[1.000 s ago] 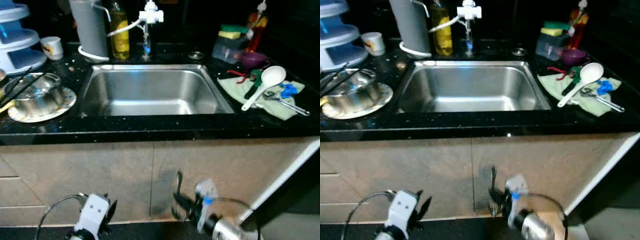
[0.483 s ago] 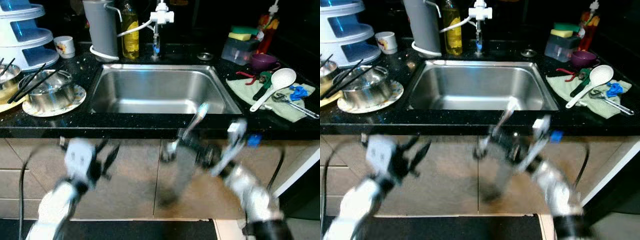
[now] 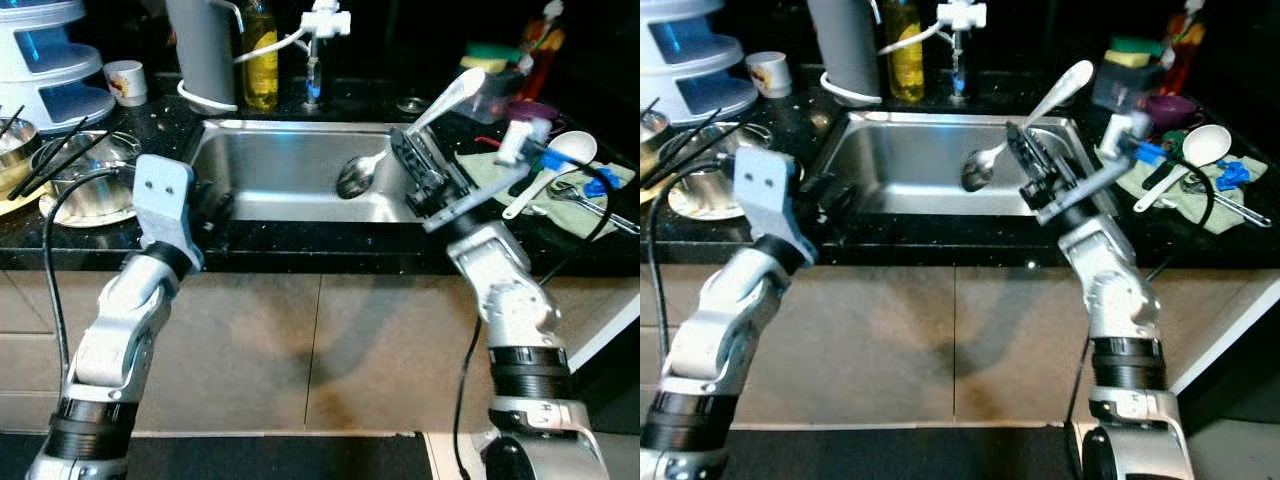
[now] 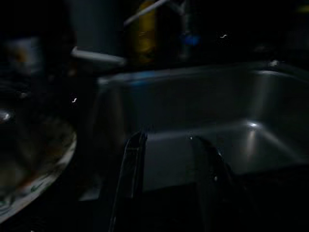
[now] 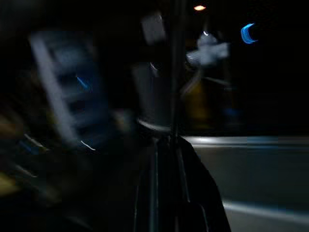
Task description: Kitchen organization
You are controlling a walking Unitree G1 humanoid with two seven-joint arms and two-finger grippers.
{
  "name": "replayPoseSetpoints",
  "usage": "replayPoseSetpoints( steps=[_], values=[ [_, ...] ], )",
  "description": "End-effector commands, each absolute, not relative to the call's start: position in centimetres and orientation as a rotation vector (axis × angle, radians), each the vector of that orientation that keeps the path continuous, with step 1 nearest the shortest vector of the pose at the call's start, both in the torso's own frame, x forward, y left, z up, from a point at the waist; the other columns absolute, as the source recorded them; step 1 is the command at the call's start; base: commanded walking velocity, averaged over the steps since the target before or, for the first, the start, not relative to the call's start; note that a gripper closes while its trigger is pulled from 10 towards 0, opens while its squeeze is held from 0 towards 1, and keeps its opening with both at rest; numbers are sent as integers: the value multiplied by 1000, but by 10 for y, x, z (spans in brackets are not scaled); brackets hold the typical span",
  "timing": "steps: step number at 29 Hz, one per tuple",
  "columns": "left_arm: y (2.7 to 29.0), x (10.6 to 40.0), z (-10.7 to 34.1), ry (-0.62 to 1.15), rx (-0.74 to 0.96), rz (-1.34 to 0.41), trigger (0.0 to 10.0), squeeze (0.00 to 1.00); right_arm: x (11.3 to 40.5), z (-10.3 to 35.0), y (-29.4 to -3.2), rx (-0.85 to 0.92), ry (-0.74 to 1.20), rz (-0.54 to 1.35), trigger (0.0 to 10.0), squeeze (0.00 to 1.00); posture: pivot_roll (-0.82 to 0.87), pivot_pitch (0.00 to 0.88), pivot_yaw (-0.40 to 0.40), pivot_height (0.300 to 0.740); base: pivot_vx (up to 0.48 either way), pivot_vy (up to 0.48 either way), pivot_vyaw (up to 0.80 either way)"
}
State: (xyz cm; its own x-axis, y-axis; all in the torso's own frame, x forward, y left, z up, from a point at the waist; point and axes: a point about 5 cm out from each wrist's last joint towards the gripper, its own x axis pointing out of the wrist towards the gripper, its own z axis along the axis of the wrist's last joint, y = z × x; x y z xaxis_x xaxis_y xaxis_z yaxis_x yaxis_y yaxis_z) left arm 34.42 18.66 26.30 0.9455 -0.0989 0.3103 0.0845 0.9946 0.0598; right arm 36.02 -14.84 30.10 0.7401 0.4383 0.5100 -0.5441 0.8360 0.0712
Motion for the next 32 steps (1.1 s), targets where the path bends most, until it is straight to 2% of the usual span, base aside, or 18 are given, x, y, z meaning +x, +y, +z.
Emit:
replayPoseSetpoints(
  steps=[1, 7, 16, 32],
  values=[
    [185, 348, 263, -297, 54, -92, 10000, 0, 359, 301, -139, 91, -534, 546, 10000, 0, -49, 117, -45, 740, 0, 0, 0],
    [174, 349, 269, -310, 203, -121, 10000, 0, 362, 294, -136, 6, -524, 494, 10000, 0, -46, 117, -43, 740, 0, 0, 0],
    [164, 351, 274, -351, 162, -169, 10000, 0, 369, 282, -134, -21, -526, 410, 10000, 0, -38, 119, -37, 740, 0, 0, 0],
    [159, 348, 269, -339, 175, -213, 10000, 0, 372, 275, -129, -69, -528, 379, 10000, 0, -42, 118, -34, 740, 350, 0, 0]
  ],
)
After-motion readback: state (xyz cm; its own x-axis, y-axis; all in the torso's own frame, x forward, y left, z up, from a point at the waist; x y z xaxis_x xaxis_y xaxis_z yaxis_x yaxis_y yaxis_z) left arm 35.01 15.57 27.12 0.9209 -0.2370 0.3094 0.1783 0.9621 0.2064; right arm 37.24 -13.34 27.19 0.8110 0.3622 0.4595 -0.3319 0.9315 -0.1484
